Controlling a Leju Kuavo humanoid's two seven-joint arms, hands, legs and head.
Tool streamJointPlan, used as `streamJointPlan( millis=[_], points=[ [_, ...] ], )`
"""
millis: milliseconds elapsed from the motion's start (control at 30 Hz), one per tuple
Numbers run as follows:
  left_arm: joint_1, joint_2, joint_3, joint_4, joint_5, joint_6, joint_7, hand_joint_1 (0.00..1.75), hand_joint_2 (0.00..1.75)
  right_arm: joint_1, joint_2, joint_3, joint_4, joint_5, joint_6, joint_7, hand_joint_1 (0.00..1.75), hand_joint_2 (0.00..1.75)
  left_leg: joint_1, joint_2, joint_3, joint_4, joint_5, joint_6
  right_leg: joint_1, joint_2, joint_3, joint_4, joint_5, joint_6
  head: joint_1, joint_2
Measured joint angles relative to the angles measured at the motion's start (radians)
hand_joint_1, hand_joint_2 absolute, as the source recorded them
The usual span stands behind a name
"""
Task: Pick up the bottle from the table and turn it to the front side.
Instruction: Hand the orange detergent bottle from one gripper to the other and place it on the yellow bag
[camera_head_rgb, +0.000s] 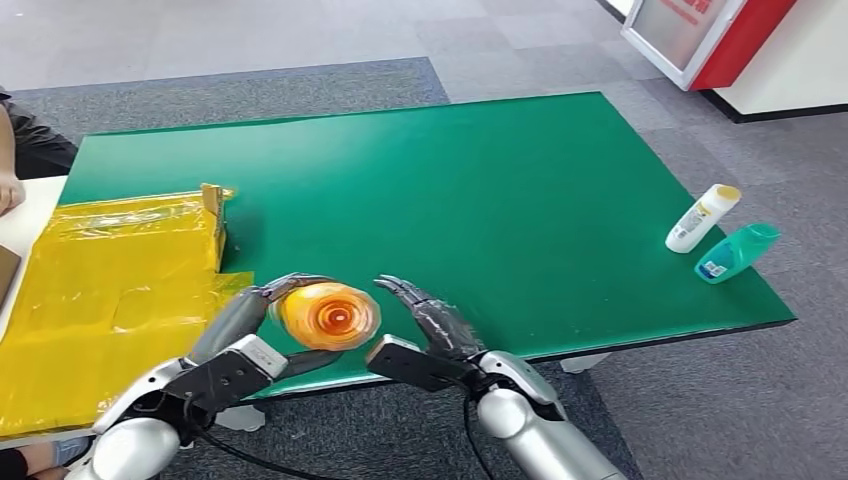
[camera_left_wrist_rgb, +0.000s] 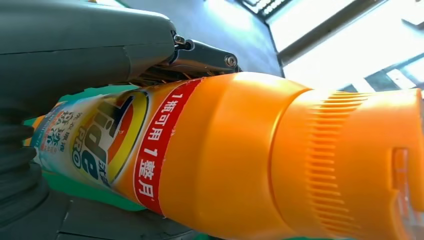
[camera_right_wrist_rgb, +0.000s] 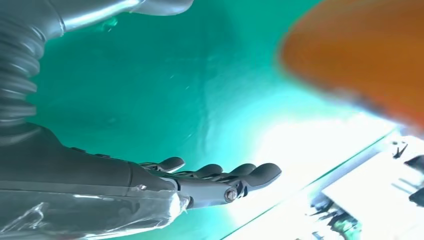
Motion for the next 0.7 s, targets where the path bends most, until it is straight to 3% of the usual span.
streamJointPlan(
  millis=[133,267,533,700],
  points=[
    [-0.014,0.021,-0.002,-0.026,-0.129,-0.031,0.101,1.75,1.75,0.013,0.000,-0.042,-0.031,-0.007,0.002,0.003,0.00,1.75,0.000,0.000,0.000,0.000,0.000,0.000,0.000,0.000,0.000,0.000,0.000,0.000,0.000,0.000],
    [-0.062,0.091,-0.005,-0.016,-0.233,-0.092,0.233,1.75,1.75,0.024,0.000,-0.093,-0.063,-0.026,0.012,-0.001,0.00,1.75,0.000,0.000,0.000,0.000,0.001,-0.001,0.000,0.000,0.000,0.000,0.001,-0.001,0.000,0.000],
    [-0.108,0.170,0.013,0.031,-0.274,-0.149,0.305,1.75,1.75,0.030,0.000,-0.146,-0.090,-0.038,0.030,-0.008,0.00,1.75,0.000,0.000,0.000,0.000,0.001,-0.002,0.000,0.000,0.000,0.000,0.001,-0.001,0.000,0.000],
    [-0.121,0.214,0.056,0.136,-0.337,-0.176,0.317,1.75,1.75,0.030,0.000,-0.158,-0.087,-0.053,0.045,-0.022,0.00,1.75,0.000,0.000,0.000,0.000,0.001,-0.002,0.000,0.000,-0.001,0.000,0.000,-0.001,0.000,0.000]
  ],
)
